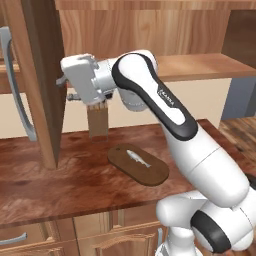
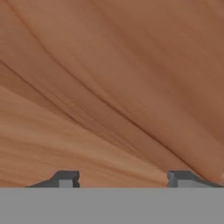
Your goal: Open the cabinet, retrieve the rolling pin, and place it next to the meat on the cutting board to prepare for tenderizing.
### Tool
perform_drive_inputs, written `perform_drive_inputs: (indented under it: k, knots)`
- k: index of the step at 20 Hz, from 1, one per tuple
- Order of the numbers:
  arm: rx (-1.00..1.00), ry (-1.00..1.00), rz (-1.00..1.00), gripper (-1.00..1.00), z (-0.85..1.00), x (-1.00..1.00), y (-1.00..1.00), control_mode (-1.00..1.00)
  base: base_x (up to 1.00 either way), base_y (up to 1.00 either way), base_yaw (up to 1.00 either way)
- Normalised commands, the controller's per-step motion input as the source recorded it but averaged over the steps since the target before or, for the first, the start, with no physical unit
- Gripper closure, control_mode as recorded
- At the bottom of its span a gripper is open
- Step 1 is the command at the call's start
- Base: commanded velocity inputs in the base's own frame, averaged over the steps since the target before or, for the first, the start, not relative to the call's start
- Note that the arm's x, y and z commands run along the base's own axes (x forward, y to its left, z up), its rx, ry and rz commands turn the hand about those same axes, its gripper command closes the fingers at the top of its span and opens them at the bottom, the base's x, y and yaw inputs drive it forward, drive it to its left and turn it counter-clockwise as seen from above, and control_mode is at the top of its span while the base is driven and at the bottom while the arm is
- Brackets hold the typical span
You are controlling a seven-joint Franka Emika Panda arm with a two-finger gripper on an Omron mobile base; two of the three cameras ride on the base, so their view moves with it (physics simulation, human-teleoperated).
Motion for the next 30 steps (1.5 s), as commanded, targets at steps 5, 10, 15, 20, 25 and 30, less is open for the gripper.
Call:
perform_drive_inputs:
  k: [5,10,15,20,25,30]
  knots:
    - [-0.1,-0.05,-0.09,-1.0,-0.13,-0.28,-0.13,-1.0,0.0,0.0,0.0]
    - [-0.06,-0.09,-0.24,-1.0,-0.01,-0.32,-0.61,-1.0,0.0,0.0,0.0]
    - [-0.04,-0.02,-0.39,-1.0,0.0,-0.05,-0.74,-1.0,0.0,0.0,0.0]
    - [-0.02,0.01,-0.47,-1.0,0.0,0.08,-0.73,-1.0,0.0,0.0,0.0]
    - [0.0,0.08,-0.54,-1.0,0.0,0.08,-0.64,-1.0,0.0,0.0,0.0]
    - [-0.03,0.1,-0.53,-1.0,0.02,0.19,-0.57,-1.0,0.0,0.0,0.0]
